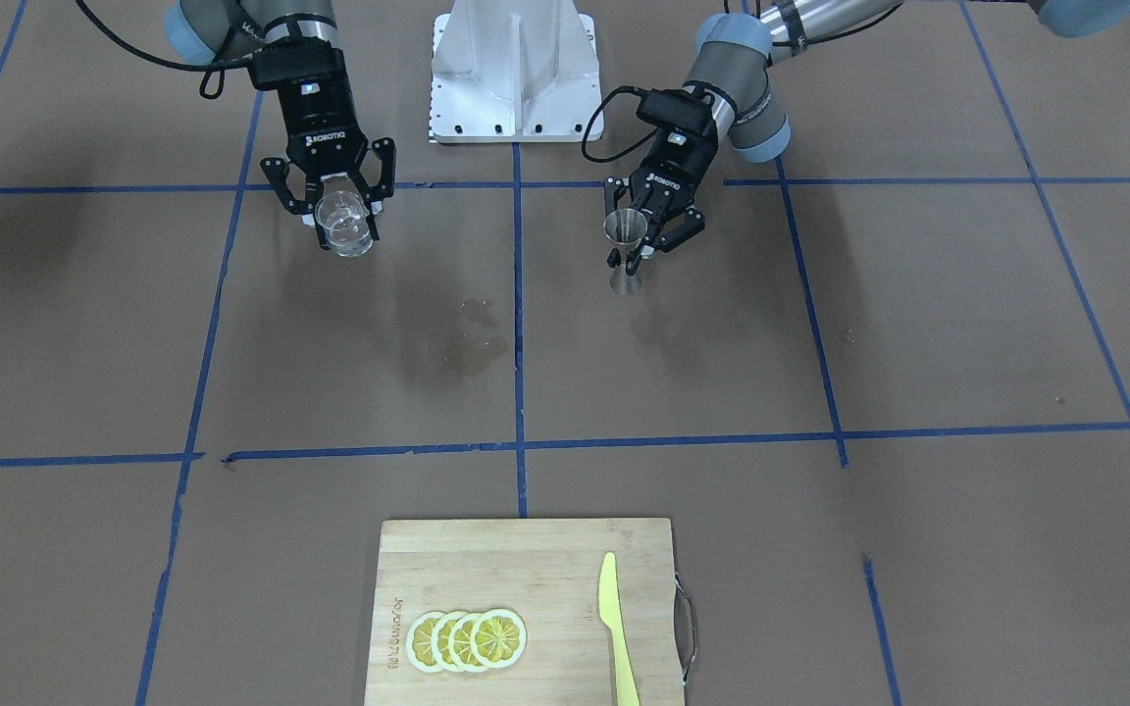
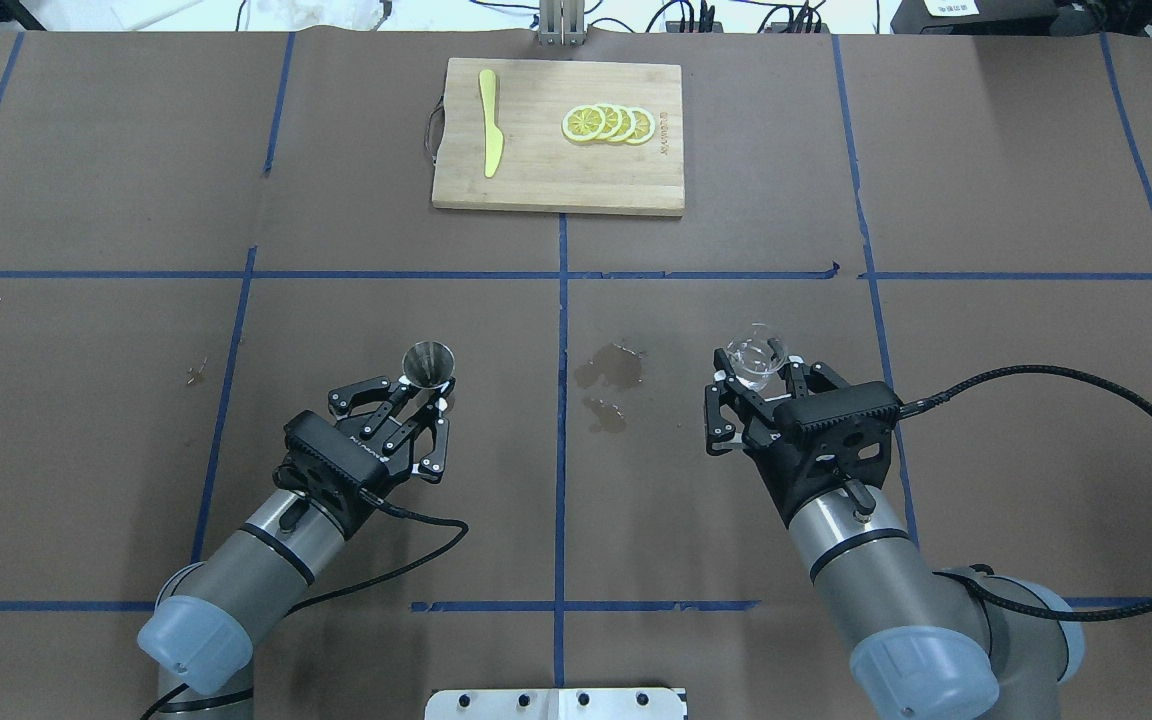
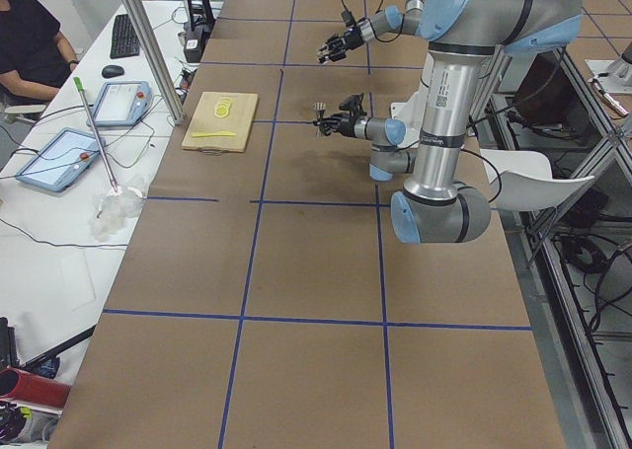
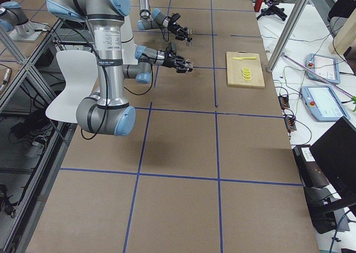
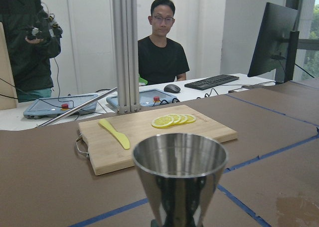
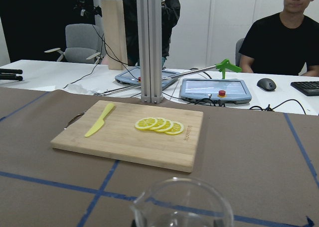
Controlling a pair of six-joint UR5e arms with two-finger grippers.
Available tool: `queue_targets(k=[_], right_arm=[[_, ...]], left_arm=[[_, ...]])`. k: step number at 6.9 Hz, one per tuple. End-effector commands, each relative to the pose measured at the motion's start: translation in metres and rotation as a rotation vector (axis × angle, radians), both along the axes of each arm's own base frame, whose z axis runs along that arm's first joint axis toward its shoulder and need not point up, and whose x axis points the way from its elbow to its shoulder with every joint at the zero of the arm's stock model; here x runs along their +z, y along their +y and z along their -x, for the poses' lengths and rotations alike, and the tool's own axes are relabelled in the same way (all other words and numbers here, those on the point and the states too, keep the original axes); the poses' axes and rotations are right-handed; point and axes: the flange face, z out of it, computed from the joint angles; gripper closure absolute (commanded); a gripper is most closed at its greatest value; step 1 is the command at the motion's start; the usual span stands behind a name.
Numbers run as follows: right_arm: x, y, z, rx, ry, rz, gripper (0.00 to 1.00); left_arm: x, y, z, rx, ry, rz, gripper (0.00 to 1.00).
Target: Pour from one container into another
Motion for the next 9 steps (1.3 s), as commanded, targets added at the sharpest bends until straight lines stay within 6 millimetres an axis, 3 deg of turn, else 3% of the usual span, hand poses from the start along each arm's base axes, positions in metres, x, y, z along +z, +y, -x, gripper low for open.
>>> queue_targets(k=[1, 3, 4, 5, 7, 8, 9], right_arm=[[-0.044, 0.014, 0.013, -0.040, -0.022, -0.034, 1.00], [-0.079, 0.020, 0.027, -0.055, -0.030, -0.034, 1.00], [-0.087, 0.022, 0.034, -0.061, 0.008, -0.032, 1.00], [-0.104, 0.022, 0.033, -0.065, 0.027, -0.031, 1.00], [-0.107, 0.018, 0.037, -0.058, 0.070, -0.028, 1.00], [-0.103, 0.012, 0.037, -0.047, 0.111, -0.023, 1.00], [-0.113, 0.006, 0.036, -0.034, 0.101, -0.024, 1.00]], left_arm=[[-0.022, 0.000, -0.025, 0.073, 0.002, -0.041, 1.00], [-0.056, -0.014, -0.049, 0.113, 0.038, -0.066, 1.00], [-0.058, -0.022, -0.047, 0.157, 0.047, -0.088, 1.00], [-0.044, -0.023, -0.052, 0.175, 0.066, -0.102, 1.00], [-0.043, -0.023, -0.056, 0.178, 0.077, -0.106, 1.00], [-0.051, -0.023, -0.057, 0.179, 0.090, -0.110, 1.00], [-0.059, -0.023, -0.060, 0.183, 0.101, -0.114, 1.00]])
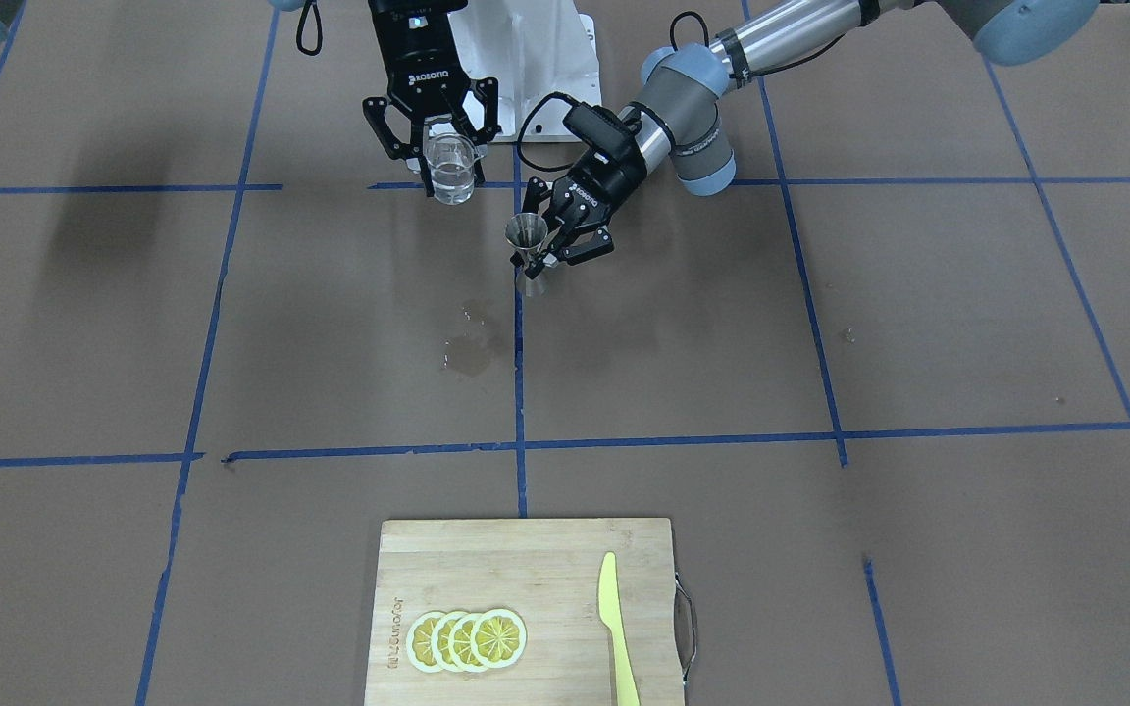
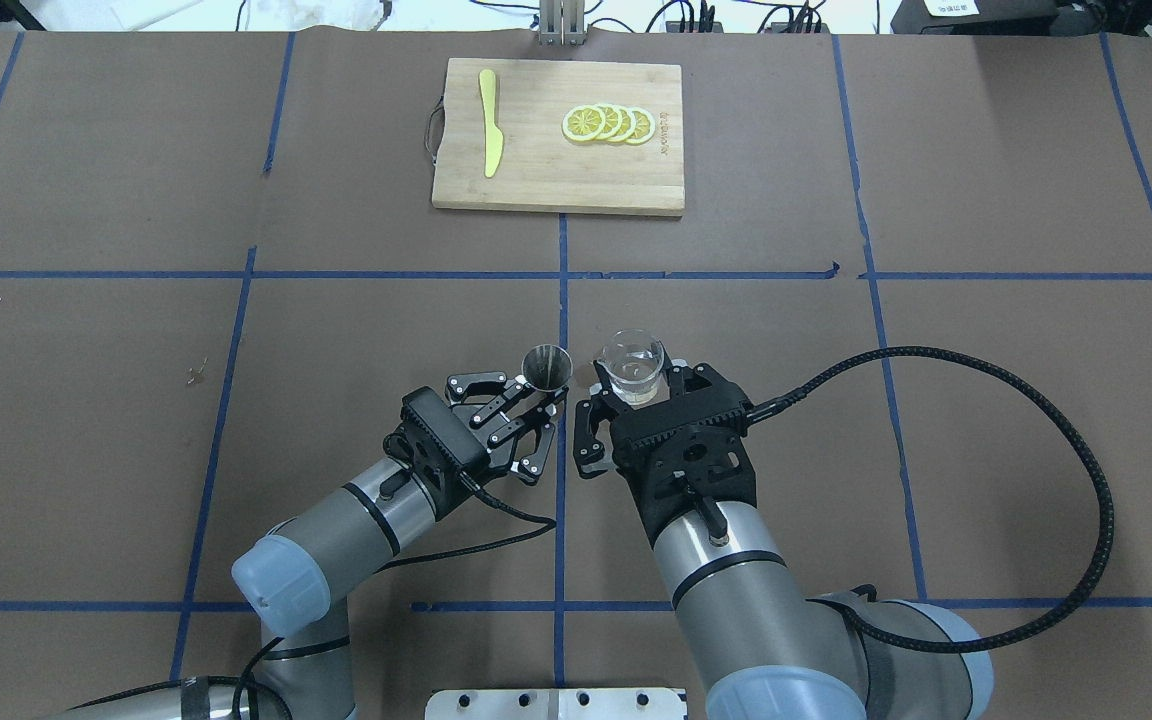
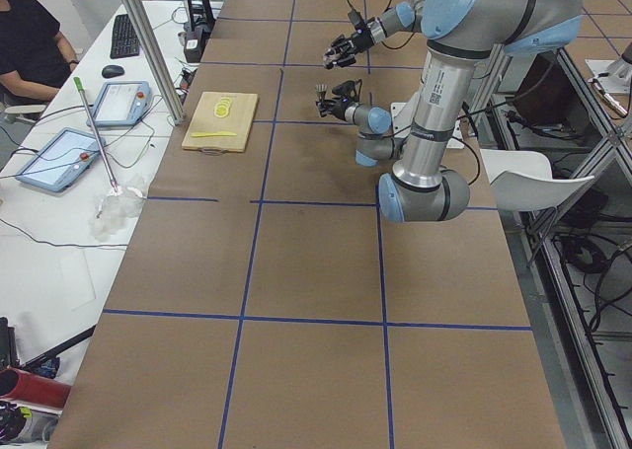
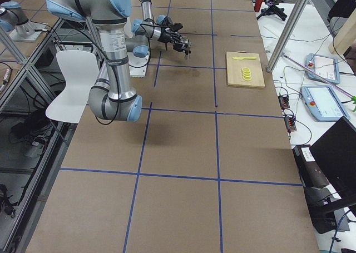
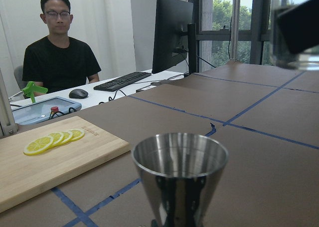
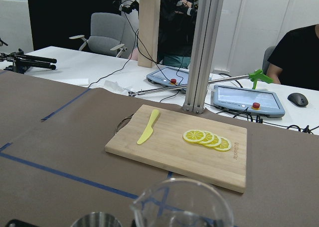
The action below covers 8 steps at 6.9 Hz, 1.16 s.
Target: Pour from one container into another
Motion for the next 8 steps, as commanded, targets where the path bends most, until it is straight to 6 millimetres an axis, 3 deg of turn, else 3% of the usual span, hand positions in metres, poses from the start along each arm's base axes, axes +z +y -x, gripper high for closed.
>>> queue_targets(k=[1, 8], right_arm=[[-0.005, -0.010, 0.001, 0.019, 0.038, 0.004, 1.00], [0.000, -0.016, 0.008, 0.037, 0.155, 0.012, 1.00]], left_arm=[[-0.018, 0.001, -0.005, 0.019, 0.026, -0.012, 1.00], [-0.029, 0.000, -0.013, 0.023, 0.035, -0.016, 1.00]])
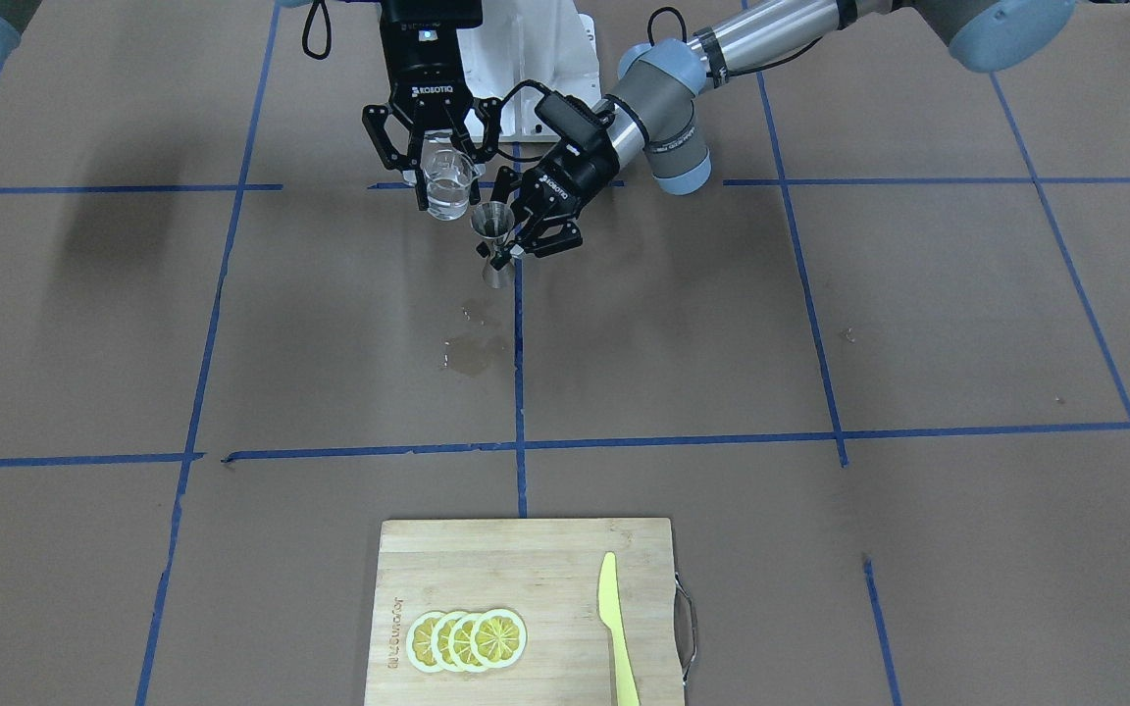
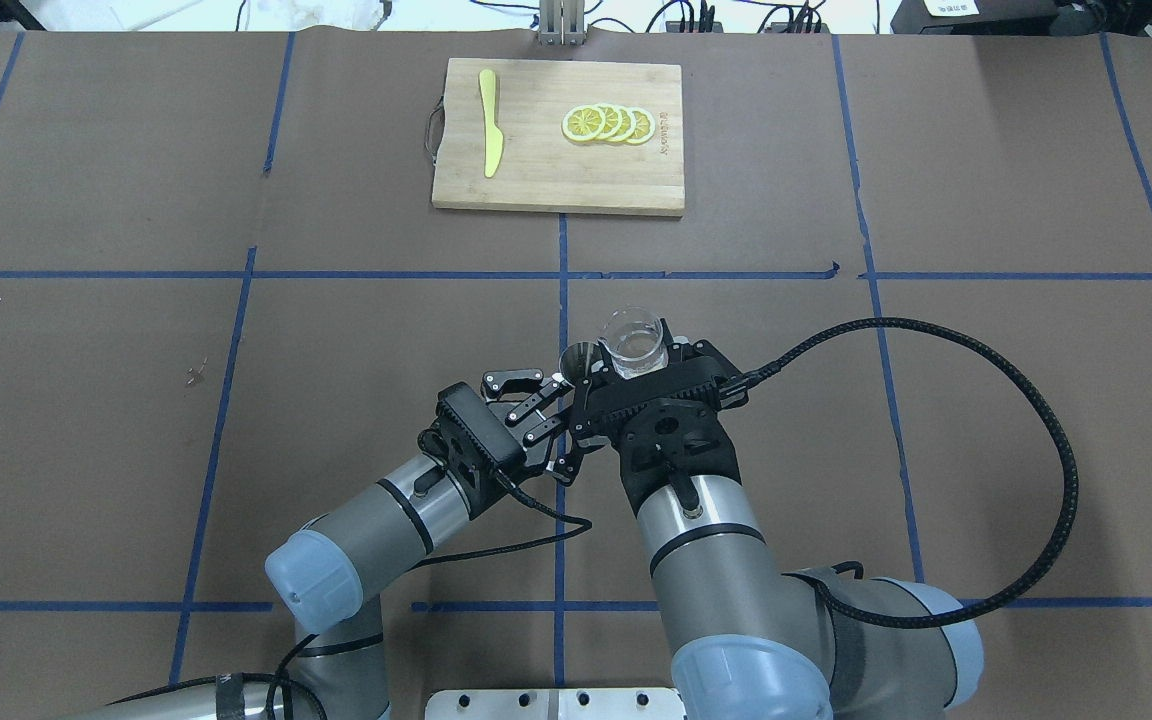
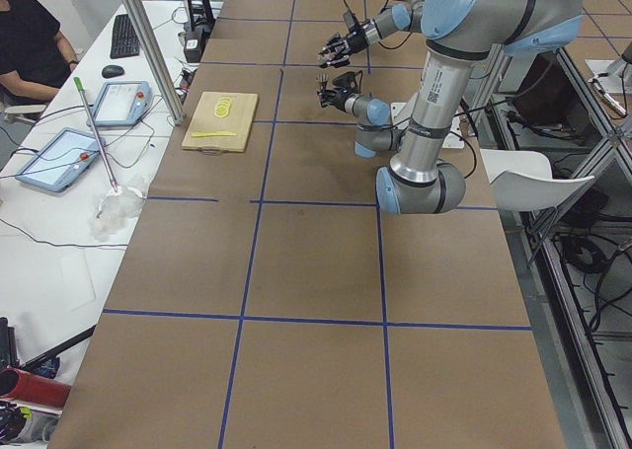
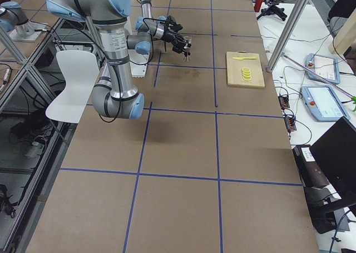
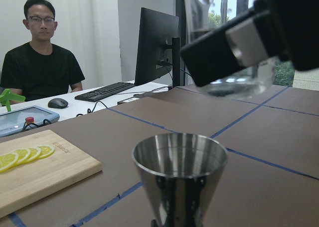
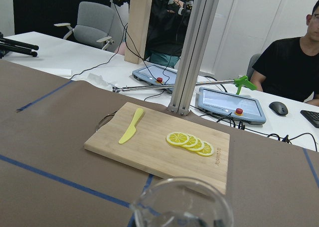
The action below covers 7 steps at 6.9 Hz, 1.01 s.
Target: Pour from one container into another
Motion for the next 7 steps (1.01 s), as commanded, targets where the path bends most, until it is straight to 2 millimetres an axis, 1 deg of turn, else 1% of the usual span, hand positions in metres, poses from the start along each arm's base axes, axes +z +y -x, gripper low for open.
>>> queue_targets(k=[1, 2, 3, 5, 7], right_arm=[[0.003, -0.002, 0.002, 0.007, 0.045, 0.001, 1.00], [0.000, -0.001, 0.003, 0.013, 0.067, -0.002, 1.00], [-0.010, -0.002, 0.008, 0.014, 0.106, 0.001, 1.00], [-0.010, -0.003, 0.008, 0.010, 0.181, -0.025, 1.00], [-0.009, -0.004, 0.007, 0.011, 0.217, -0.043, 1.00]], left_arm=[[-0.004, 0.000, -0.002, 0.001, 0.004, -0.001, 1.00], [-0.005, 0.000, -0.003, 0.002, 0.004, -0.002, 1.00], [-0.006, 0.000, -0.006, 0.010, 0.002, -0.004, 1.00], [-0.006, 0.000, -0.006, 0.008, 0.002, -0.004, 1.00], [-0.005, -0.001, -0.006, 0.008, -0.002, -0.004, 1.00]])
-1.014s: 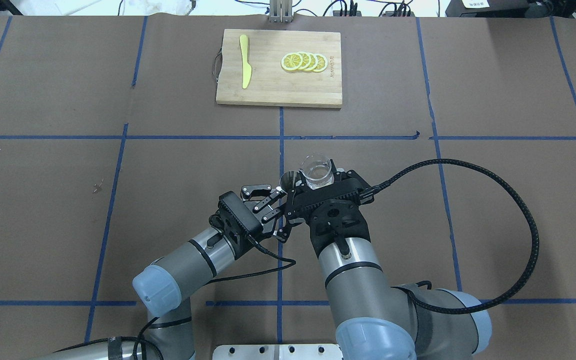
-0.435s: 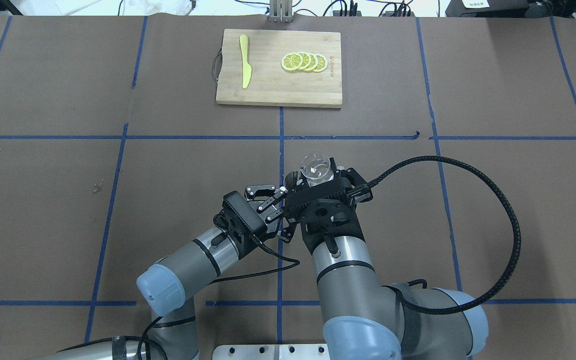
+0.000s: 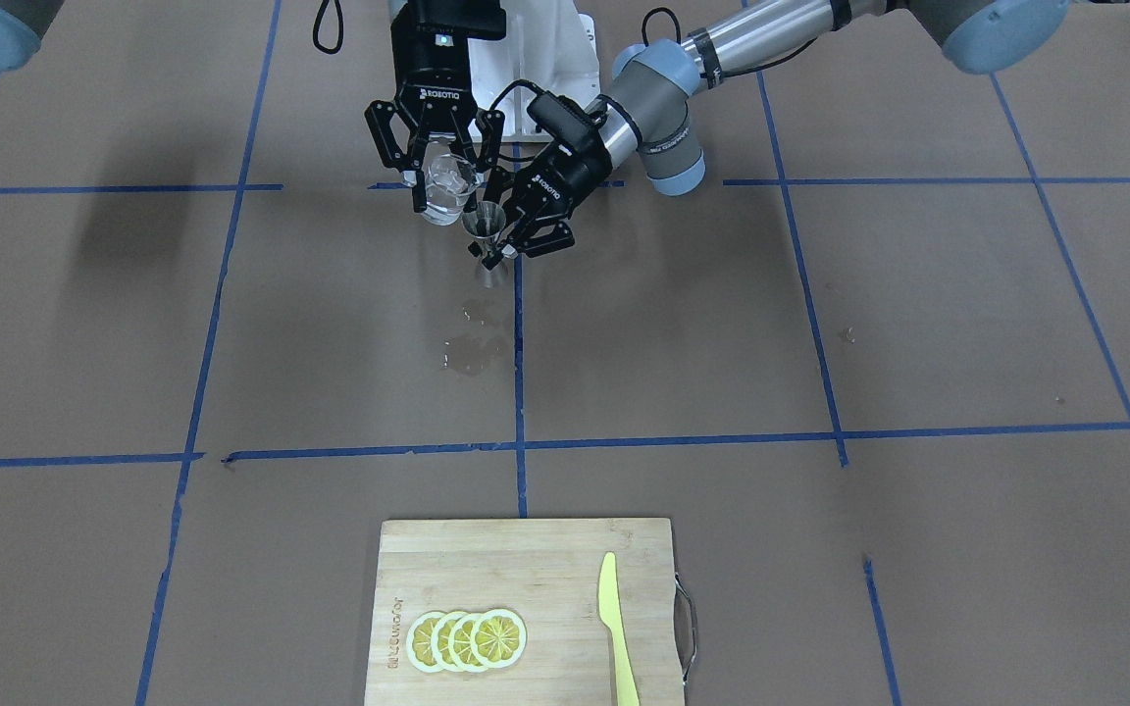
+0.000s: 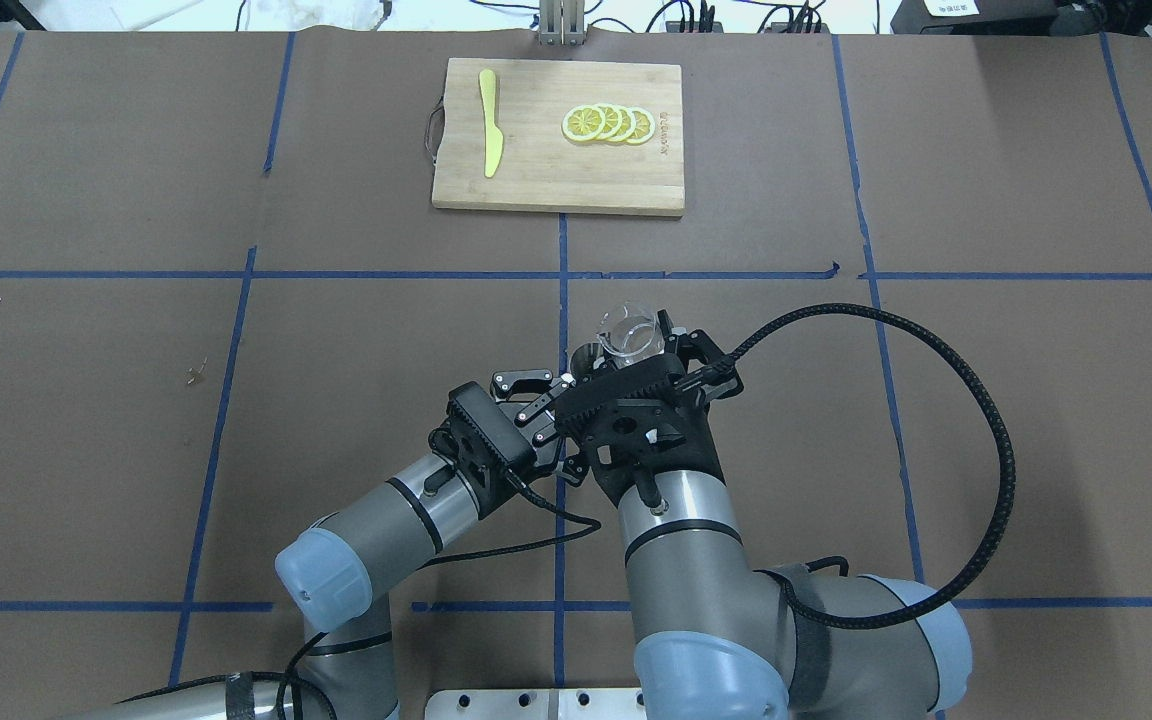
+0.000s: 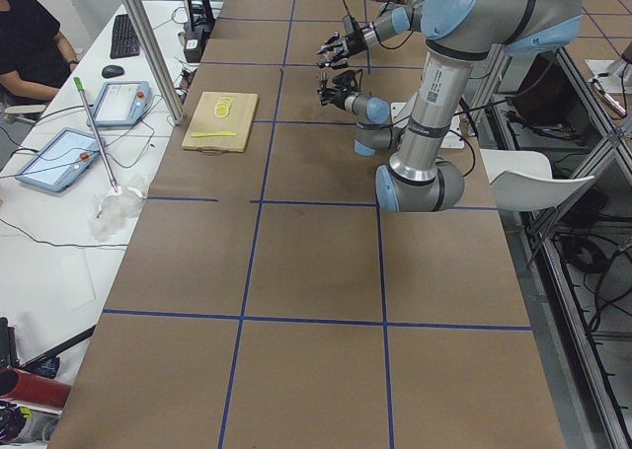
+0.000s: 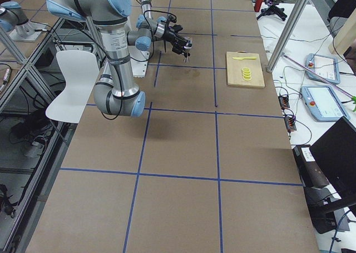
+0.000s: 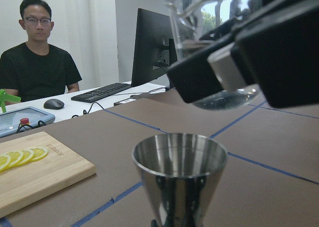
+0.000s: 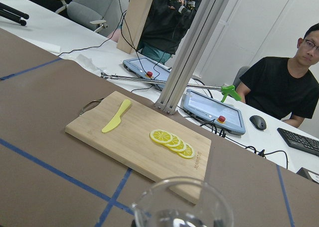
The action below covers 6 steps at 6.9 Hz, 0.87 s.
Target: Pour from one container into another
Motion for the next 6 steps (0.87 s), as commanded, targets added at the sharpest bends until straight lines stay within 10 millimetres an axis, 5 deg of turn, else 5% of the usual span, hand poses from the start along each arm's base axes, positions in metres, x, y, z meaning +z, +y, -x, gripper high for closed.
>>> queue_targets(k=[1, 6], right_arm=[[-0.0003, -0.0007, -0.0002, -0.001, 0.044, -0.019, 1.00], [0.0041, -0.0024, 0.0002, -0.007, 0.206, -0.064, 1.00]], left_arm=[[-0.0005, -0.0001, -0.0005, 0.000, 0.000, 0.000, 1.00], [-0.0027, -0.0014, -0.0017, -0.001, 0.002, 0.000, 1.00]])
